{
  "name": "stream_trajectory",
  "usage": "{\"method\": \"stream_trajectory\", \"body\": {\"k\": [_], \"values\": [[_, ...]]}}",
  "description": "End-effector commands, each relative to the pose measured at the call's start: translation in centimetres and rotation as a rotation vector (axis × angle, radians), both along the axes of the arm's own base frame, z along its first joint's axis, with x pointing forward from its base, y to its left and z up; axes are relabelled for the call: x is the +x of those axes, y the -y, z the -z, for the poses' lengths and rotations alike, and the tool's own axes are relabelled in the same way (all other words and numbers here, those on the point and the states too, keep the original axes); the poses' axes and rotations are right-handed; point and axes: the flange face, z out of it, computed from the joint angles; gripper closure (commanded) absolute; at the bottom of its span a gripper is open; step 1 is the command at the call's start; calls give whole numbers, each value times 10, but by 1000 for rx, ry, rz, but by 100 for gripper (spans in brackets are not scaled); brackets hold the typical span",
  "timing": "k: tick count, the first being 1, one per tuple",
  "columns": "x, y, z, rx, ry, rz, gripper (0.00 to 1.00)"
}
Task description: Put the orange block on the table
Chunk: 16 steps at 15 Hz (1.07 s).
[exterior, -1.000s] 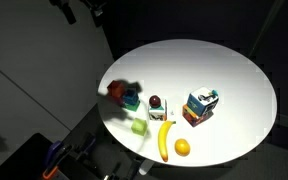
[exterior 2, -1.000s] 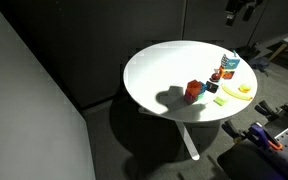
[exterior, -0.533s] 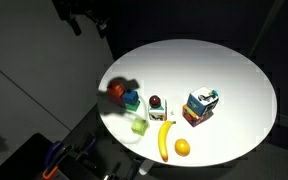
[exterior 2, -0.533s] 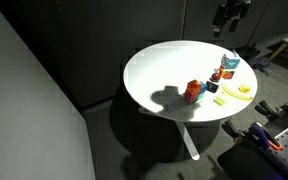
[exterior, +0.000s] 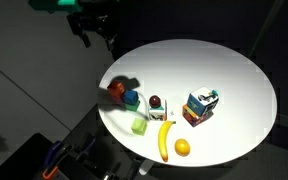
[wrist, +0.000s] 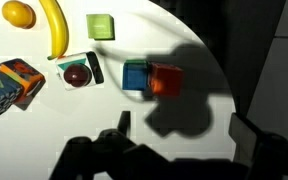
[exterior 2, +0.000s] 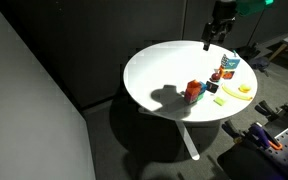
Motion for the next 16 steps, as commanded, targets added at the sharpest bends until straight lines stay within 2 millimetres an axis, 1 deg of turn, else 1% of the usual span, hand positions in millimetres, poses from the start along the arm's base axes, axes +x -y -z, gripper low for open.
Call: {"method": "stream_trajectory", "body": {"k": [1,6,11,13,16], "values": [[13,-7,20,-15,-14,-4,0],[18,-14,57,-51,-39,-36,0],[20,-21,92,-106,-28,-66,0],[21,-25,103,-116,-16,-64,0],[22,-29,113,-102,-1,-51,0]]}}
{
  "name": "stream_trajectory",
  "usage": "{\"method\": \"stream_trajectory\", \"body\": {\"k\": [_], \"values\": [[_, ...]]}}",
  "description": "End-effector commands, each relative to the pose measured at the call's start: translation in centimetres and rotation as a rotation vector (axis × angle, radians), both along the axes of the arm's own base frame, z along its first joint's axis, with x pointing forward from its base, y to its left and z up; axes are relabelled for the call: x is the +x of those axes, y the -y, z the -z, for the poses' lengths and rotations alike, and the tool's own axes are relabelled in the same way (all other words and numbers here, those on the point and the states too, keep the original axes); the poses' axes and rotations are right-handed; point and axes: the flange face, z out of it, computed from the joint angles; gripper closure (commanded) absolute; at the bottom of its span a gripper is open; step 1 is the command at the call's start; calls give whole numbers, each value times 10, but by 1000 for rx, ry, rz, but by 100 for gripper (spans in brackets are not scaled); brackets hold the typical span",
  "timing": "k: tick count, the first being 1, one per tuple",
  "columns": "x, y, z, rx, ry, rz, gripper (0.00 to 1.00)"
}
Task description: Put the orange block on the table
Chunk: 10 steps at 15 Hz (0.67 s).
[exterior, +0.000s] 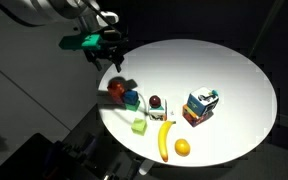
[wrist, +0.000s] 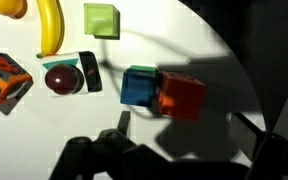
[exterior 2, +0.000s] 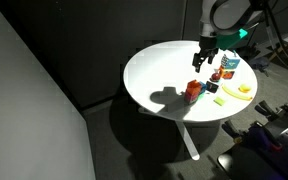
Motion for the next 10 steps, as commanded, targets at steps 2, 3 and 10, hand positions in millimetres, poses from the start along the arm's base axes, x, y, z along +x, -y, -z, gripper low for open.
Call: {"method": "stream_trajectory", "body": {"k": [2,3,10], "values": [[9,-6,7,4,39,17,0],[9,-6,7,8,43,18,0],[3,-4,12,12,23,-1,0]]}}
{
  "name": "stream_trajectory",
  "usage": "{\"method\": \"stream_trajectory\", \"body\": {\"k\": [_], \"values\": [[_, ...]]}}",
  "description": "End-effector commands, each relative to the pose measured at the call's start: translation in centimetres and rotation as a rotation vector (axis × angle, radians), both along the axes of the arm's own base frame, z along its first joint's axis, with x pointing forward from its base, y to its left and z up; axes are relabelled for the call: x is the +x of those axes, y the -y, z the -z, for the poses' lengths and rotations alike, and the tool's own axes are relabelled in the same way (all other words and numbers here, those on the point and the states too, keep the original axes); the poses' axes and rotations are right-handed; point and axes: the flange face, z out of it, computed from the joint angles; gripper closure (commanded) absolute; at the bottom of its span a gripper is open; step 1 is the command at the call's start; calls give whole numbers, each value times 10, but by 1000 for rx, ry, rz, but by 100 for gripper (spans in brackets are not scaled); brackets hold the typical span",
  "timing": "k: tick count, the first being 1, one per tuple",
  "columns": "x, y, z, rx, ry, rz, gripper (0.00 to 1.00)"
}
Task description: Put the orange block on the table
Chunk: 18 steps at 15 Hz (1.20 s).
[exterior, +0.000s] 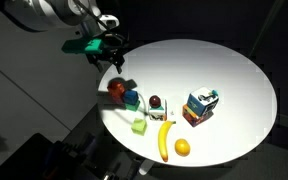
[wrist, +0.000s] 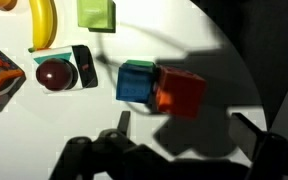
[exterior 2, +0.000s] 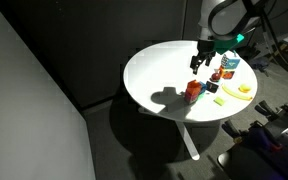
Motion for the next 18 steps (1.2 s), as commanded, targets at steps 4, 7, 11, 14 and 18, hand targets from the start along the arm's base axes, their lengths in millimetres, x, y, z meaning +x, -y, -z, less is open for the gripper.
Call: {"method": "stream_trajectory", "body": {"k": [4,7,11,14,18], "values": [[0,0,0,0,-1,0,0],[1,-2,9,0,-9,1,0],[1,-4,27,-6,-20,-5,0],[1,-9,40,1,-27,-14,0],[1,-20,55,1,-14,-30,0]]}}
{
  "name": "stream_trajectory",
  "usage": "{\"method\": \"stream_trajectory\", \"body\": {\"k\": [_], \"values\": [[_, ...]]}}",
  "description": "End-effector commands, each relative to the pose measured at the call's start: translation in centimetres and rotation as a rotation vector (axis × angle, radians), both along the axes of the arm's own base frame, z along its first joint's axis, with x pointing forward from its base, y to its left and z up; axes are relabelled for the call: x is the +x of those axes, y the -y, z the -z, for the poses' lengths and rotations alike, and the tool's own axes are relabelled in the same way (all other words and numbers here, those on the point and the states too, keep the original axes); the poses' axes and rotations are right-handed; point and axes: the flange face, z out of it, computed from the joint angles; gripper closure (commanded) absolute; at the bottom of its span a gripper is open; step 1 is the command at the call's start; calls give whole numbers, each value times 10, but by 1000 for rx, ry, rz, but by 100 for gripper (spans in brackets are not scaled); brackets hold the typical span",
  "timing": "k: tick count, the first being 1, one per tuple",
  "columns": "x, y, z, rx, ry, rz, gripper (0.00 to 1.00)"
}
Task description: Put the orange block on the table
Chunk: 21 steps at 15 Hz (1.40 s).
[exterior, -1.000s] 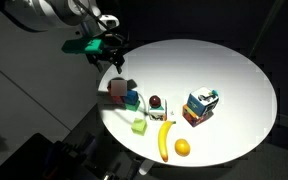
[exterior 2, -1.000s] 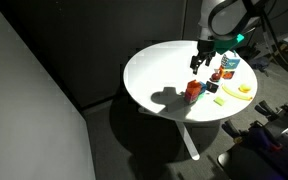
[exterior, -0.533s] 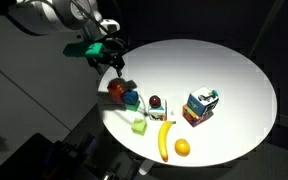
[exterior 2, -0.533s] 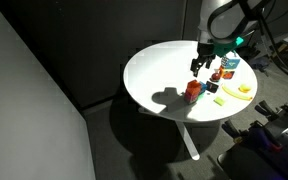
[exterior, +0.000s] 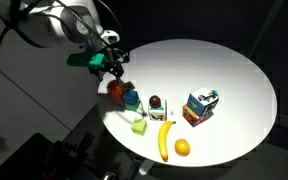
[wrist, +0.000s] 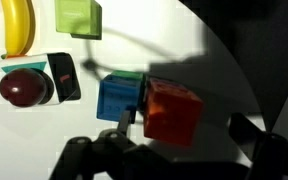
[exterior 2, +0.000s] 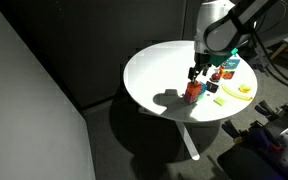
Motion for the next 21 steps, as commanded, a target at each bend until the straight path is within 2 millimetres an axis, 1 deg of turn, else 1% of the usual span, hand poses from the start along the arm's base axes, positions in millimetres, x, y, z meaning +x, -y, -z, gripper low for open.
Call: {"method": "stream_trajectory", "body": {"k": [1,10,21], "values": [[7,-9,8,-8,26,-9,0],[12,-18,27,-37,49,-28,0],[11,-14,42,-49,25,-23,0]]}}
